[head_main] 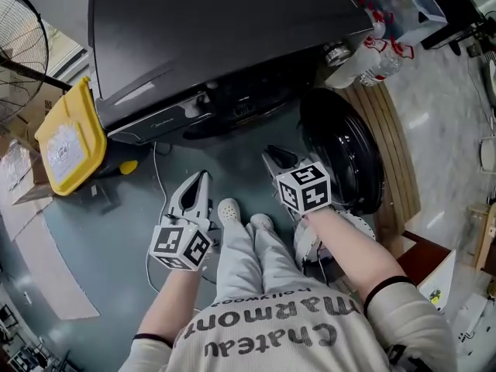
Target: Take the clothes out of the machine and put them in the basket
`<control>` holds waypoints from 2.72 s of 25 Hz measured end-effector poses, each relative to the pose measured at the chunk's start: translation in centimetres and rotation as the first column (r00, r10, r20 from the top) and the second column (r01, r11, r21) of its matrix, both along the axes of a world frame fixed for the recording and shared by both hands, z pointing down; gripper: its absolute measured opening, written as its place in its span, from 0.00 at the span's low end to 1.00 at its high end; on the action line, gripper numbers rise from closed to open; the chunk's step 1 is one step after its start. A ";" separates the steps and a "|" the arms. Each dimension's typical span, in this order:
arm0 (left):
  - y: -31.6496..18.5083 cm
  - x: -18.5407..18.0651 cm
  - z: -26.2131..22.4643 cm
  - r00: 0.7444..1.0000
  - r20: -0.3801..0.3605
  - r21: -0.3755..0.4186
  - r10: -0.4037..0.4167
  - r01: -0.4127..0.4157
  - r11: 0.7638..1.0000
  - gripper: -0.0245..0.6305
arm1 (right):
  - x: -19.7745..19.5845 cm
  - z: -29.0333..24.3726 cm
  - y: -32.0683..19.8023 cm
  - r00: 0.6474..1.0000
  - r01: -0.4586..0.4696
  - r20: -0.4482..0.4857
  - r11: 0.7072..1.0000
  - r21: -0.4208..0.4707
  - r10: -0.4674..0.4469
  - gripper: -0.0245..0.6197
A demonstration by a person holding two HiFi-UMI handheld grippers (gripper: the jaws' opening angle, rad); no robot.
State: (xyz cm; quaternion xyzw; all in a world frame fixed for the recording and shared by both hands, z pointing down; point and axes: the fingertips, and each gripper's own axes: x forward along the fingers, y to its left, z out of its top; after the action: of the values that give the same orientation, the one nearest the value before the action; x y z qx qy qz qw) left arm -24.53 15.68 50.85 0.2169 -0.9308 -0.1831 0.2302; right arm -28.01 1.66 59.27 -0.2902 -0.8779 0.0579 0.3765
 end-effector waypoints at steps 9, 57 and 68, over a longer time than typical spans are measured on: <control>-4.5 -3.8 5.2 0.995 0.033 -0.033 0.092 -0.091 0.995 0.05 | -6.1 5.1 -1.0 0.995 -0.079 0.065 0.997 0.013 0.078 0.12; -5.8 -11.9 28.6 0.942 0.173 -0.033 0.287 -0.286 0.958 0.05 | -26.8 32.2 3.6 0.965 0.221 0.002 0.817 0.532 -0.262 0.17; -4.2 -12.1 25.6 0.938 0.230 -0.008 0.261 -0.266 0.964 0.05 | -23.6 26.5 6.0 0.965 0.097 0.201 0.941 0.324 -0.169 0.12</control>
State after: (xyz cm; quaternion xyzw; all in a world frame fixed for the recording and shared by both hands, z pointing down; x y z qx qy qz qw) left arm -36.64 11.49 76.43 0.3620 -0.9114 -0.1353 0.1412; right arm -51.56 7.71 85.75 -0.2908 -0.8912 -0.1405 0.3187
